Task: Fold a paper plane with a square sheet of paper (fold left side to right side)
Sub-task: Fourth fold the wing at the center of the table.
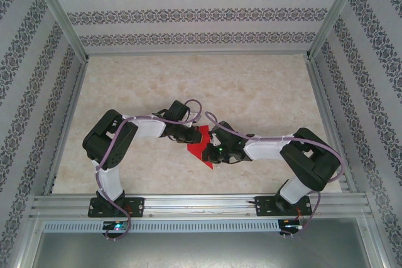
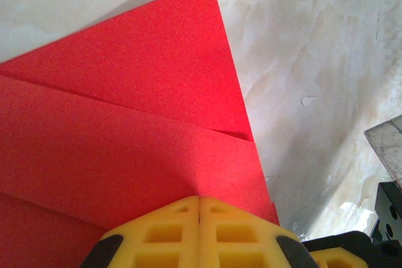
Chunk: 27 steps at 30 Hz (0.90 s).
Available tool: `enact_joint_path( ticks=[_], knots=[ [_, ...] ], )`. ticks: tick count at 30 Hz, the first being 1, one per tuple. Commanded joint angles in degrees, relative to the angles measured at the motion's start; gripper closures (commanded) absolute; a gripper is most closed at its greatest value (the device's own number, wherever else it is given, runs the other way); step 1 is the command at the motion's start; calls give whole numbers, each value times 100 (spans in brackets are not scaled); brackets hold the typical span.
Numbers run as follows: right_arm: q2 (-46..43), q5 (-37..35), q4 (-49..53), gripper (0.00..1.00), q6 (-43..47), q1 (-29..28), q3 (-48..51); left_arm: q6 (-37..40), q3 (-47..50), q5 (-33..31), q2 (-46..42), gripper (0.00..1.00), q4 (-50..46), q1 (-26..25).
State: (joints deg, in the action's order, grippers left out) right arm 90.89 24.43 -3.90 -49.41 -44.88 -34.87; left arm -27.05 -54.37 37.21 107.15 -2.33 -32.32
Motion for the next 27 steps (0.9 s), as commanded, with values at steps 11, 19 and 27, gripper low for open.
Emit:
enact_joint_path(
  ticks=[11, 19, 27],
  knots=[
    [-394, -175, 115, 100, -257, -12, 667, 22, 117, -531, 328, 100, -145, -3],
    [-835, -220, 64, 100, -489, -37, 1264, 25, 95, -513, 316, 100, -148, 15],
    [-1163, -223, 147, 100, -600, -38, 1637, 66, 68, -512, 315, 100, -202, 15]
  ],
)
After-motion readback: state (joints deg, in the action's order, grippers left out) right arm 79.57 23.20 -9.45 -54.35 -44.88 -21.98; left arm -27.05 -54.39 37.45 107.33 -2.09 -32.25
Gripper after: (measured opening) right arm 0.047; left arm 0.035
